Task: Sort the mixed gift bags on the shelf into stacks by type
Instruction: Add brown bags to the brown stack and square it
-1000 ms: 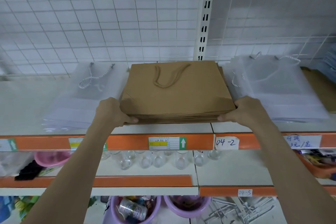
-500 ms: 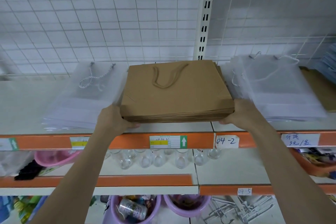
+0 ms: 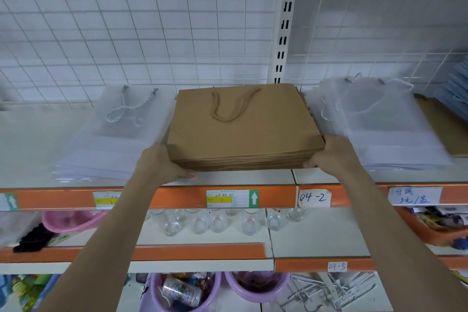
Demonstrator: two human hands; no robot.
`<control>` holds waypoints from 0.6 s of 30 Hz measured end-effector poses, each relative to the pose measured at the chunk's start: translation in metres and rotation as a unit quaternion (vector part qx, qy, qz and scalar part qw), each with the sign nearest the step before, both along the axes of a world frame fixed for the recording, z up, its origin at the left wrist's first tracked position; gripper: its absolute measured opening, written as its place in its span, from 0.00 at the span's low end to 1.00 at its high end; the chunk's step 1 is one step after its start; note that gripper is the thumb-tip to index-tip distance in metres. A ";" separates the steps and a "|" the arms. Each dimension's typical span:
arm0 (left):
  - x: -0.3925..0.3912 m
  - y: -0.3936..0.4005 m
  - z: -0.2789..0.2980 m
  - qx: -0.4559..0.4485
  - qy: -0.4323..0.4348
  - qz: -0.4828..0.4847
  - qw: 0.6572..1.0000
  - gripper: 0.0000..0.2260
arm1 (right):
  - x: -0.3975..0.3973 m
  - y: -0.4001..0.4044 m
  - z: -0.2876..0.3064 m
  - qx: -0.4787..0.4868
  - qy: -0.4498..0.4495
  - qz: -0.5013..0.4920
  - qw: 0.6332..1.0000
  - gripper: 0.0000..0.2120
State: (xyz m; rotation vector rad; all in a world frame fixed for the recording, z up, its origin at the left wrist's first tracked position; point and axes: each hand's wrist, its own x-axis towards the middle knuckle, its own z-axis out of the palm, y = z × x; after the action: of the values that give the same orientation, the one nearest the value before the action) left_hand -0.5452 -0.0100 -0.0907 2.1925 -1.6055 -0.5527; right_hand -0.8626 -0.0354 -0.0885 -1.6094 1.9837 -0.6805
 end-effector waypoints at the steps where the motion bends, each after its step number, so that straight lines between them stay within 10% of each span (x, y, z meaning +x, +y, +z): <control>1: -0.001 0.001 0.000 -0.007 0.009 0.001 1.000 0.18 | 0.001 0.001 0.000 -0.001 -0.015 0.001 1.000 0.22; 7: 0.000 -0.003 0.001 -0.014 -0.018 0.009 1.000 0.37 | 0.000 0.003 0.006 0.017 -0.062 0.051 0.997 0.23; 18: -0.005 -0.009 0.013 0.024 0.035 -0.057 0.997 0.39 | -0.007 -0.005 0.011 0.062 -0.001 0.087 0.994 0.29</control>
State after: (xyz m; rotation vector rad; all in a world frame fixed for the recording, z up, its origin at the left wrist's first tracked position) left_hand -0.5501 -0.0190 -0.0778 2.0992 -1.7046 -0.7005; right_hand -0.8698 -0.0401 -0.0772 -1.6807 1.8208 -0.4814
